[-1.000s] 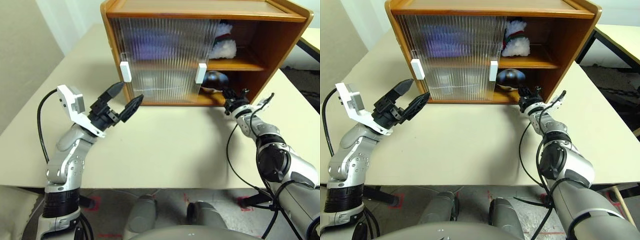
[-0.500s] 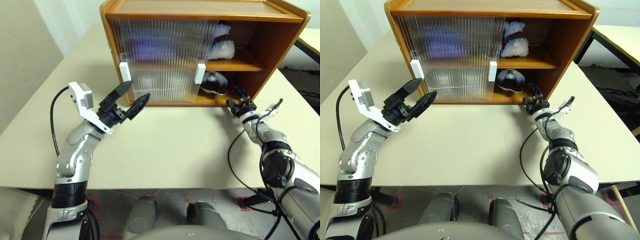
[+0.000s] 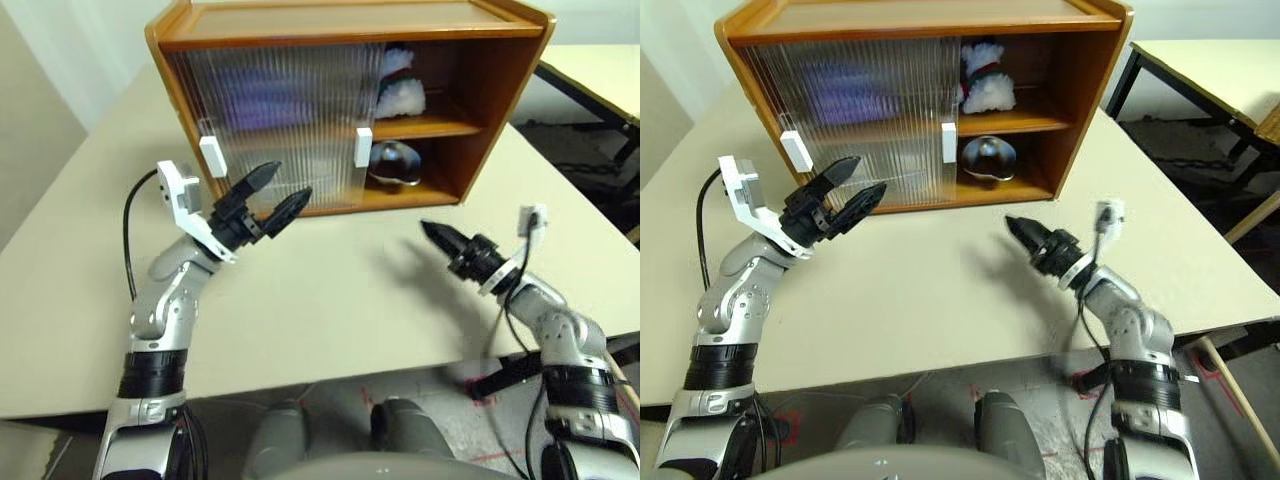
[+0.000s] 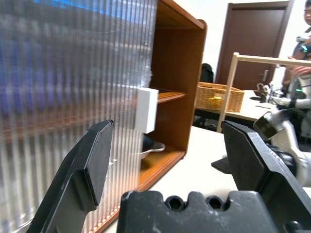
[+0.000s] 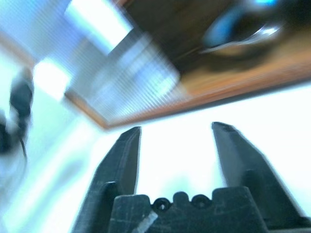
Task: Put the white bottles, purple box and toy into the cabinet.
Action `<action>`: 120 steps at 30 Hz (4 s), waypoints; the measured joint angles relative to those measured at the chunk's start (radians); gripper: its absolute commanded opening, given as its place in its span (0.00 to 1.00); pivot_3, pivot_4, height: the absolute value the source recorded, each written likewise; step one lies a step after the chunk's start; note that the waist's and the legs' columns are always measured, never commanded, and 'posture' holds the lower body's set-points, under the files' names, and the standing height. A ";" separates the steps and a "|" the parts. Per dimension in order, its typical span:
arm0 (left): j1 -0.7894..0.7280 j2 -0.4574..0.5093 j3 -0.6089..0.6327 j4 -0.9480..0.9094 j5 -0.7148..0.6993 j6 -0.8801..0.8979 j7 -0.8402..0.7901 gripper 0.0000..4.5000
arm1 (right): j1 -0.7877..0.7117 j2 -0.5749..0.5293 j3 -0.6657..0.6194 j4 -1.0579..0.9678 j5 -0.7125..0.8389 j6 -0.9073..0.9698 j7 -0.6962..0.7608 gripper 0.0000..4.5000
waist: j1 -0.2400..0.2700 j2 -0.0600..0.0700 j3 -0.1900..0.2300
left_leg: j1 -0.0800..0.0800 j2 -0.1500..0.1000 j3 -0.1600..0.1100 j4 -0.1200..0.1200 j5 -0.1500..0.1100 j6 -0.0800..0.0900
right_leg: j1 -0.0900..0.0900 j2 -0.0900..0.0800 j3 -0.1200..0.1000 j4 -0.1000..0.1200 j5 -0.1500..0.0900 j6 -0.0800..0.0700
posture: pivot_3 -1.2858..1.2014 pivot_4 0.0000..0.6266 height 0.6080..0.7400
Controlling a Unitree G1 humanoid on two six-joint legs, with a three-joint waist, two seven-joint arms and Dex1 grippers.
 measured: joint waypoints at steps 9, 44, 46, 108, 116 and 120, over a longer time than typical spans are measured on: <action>-0.004 0.000 0.000 0.002 0.002 -0.002 -0.014 1.00 | -0.108 0.084 0.235 -0.007 -0.353 -0.316 -0.111 0.00 | -0.019 -0.002 0.001 | 0.010 0.000 0.000 -0.001 -0.002 -0.005 | 0.007 0.001 0.001 0.004 -0.005 -0.015 | 0.55 0.00 1.00; 0.038 -0.013 0.010 -0.022 0.010 -0.020 0.030 1.00 | -0.363 0.360 0.262 0.240 -0.847 -0.488 -0.981 0.00 | 0.013 -0.003 0.001 | 0.008 0.000 -0.001 -0.004 -0.002 -0.004 | 0.004 -0.002 0.000 0.006 -0.006 -0.010 | 0.56 0.00 1.00; 0.038 -0.013 0.010 -0.022 0.010 -0.020 0.029 1.00 | -0.360 0.353 0.223 0.234 -0.846 -0.475 -1.018 0.00 | 0.012 -0.003 0.001 | 0.008 0.000 -0.001 -0.004 -0.002 -0.004 | 0.004 -0.002 0.000 0.006 -0.006 -0.010 | 0.56 0.00 1.00; 0.008 -0.026 -0.008 0.000 0.019 -0.030 0.013 1.00 | -0.489 0.186 0.069 0.532 -0.727 -0.638 -1.061 0.00 | -0.034 -0.002 0.002 | 0.009 -0.002 -0.002 -0.004 -0.001 -0.003 | 0.006 -0.002 0.001 0.005 -0.008 -0.007 | 0.56 0.00 1.00; 0.040 -0.029 -0.009 -0.003 0.018 -0.030 0.013 1.00 | -0.274 0.141 0.158 0.253 -0.665 -0.660 -0.762 0.56 | -0.038 -0.002 0.002 | 0.009 -0.001 -0.002 -0.005 -0.002 -0.003 | 0.006 -0.001 0.001 0.005 -0.010 -0.004 | 0.55 0.00 1.00; 0.091 -0.028 -0.003 -0.002 0.024 -0.041 0.019 1.00 | -0.160 0.108 0.155 0.131 -0.537 -0.649 -0.582 0.88 | -0.036 -0.002 0.002 | 0.010 -0.001 -0.002 -0.005 -0.002 -0.003 | 0.007 -0.002 0.001 0.005 -0.010 -0.004 | 0.55 0.00 1.00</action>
